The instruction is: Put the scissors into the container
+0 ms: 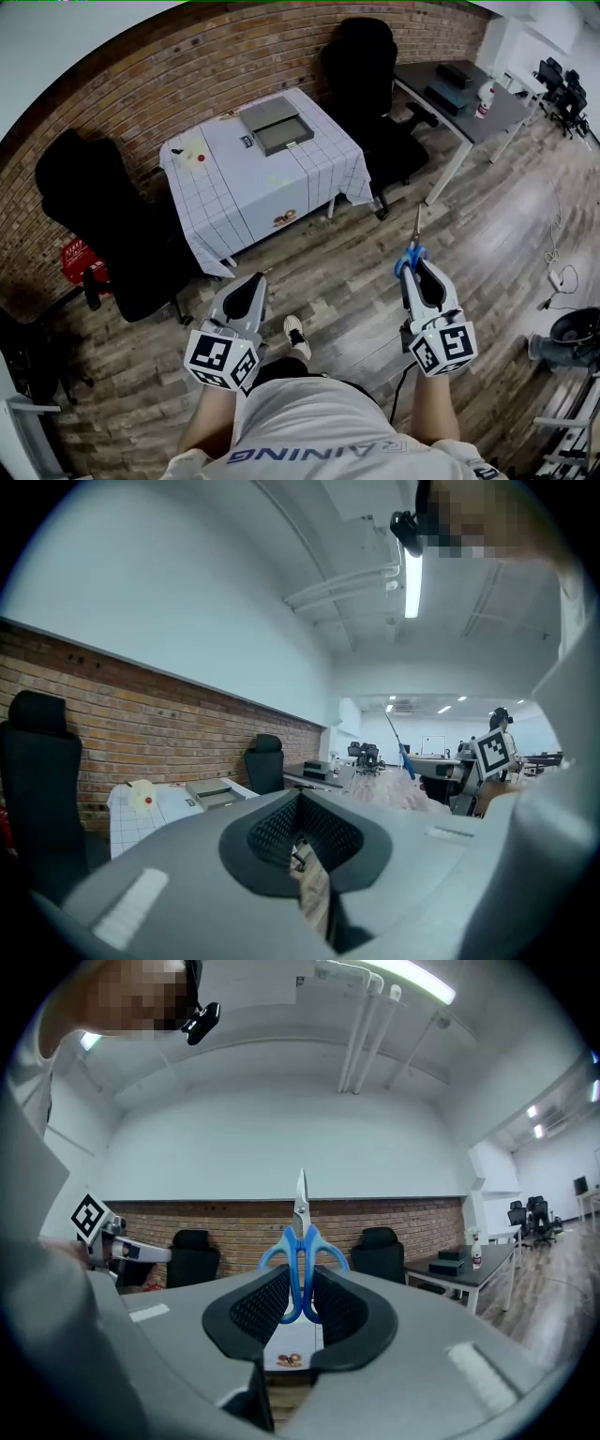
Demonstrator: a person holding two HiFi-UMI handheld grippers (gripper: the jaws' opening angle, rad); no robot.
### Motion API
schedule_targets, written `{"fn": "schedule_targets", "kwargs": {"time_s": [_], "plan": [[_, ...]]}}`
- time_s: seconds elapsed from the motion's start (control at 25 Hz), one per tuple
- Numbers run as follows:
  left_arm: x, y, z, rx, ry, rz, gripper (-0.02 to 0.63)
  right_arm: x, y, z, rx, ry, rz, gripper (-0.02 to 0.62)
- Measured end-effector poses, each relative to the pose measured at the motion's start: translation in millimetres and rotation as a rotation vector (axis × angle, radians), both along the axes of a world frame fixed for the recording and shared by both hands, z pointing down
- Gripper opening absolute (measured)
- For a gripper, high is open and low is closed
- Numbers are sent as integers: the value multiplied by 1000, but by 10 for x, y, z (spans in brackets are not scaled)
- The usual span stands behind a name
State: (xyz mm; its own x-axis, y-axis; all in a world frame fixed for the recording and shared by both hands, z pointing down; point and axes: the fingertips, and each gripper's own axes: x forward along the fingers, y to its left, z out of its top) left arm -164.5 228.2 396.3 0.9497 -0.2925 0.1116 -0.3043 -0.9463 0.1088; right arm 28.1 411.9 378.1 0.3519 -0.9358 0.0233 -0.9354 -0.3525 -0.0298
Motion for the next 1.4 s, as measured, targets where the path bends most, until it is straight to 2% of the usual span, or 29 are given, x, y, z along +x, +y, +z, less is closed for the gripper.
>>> {"fn": "schedule_targets", "kwargs": {"time_s": [0.2,0.52,0.92,1.4], "plan": [[447,-356,-66,-7,17,33,-2,410,-294,-107,-8,12,36,100],[891,-1181,-195,-13,32,31,-2,801,-1178,-262,-14,20,12,100],[996,-2185,-11,-51,24,-21,-2,1021,-2298,-167,-50,34,-36,100],[986,-2897,203,-87,29,-111,-2,1182,-3206,-42,-75,34,-132,100]]}}
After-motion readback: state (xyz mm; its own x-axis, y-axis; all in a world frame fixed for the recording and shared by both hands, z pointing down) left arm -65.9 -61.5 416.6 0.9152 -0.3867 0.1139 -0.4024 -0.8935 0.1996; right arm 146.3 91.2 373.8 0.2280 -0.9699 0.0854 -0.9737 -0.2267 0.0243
